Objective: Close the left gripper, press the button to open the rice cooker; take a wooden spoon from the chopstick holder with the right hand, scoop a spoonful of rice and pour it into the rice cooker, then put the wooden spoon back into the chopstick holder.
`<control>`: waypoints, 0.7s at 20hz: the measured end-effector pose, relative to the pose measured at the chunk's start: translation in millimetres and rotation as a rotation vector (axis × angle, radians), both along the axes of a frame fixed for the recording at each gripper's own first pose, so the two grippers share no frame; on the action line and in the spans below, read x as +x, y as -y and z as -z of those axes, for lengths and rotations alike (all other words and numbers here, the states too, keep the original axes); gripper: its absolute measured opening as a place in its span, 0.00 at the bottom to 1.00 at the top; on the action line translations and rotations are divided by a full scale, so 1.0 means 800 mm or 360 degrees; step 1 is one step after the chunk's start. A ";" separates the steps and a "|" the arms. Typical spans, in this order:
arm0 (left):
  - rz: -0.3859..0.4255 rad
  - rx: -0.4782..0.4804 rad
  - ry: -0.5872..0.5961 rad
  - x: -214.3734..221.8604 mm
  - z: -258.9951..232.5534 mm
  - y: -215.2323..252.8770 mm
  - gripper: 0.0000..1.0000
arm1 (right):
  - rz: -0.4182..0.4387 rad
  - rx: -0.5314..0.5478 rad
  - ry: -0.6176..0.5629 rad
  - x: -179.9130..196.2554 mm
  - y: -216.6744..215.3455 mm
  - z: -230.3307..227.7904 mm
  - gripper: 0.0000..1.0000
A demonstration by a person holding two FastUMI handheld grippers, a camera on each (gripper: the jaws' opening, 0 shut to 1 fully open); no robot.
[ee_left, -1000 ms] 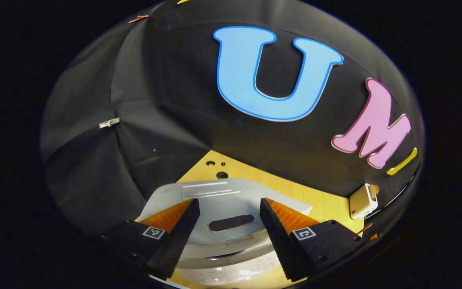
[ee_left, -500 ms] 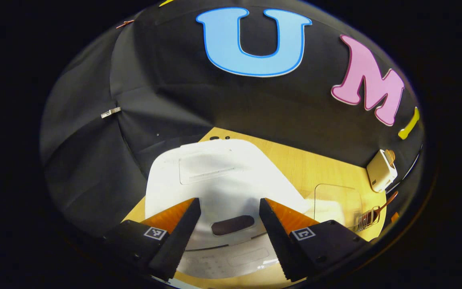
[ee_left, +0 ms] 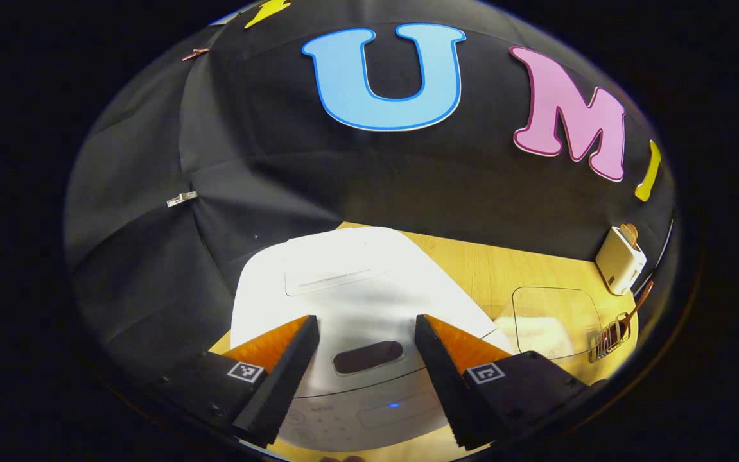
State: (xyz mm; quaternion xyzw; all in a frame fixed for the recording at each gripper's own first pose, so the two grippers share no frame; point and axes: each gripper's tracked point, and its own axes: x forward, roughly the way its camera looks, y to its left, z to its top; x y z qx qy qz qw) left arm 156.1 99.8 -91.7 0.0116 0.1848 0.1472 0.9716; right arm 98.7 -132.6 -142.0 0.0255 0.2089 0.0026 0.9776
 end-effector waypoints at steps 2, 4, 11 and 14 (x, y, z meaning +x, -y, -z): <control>0.0010 0.0101 -0.0016 -0.006 -0.013 -0.007 0.99 | 0.0008 -0.0014 0.0037 -0.007 -0.004 -0.011 1.00; 0.0062 0.0290 0.0161 -0.009 -0.063 -0.005 0.97 | 0.0056 -0.0016 0.0110 -0.015 -0.007 -0.037 1.00; 0.0379 0.0240 0.0575 -0.072 -0.176 0.055 0.97 | 0.0130 -0.0045 0.0327 -0.062 -0.076 -0.103 1.00; 0.0429 0.0146 0.0665 -0.121 -0.194 0.063 0.96 | 0.0071 -0.0044 0.0431 -0.078 -0.121 -0.130 1.00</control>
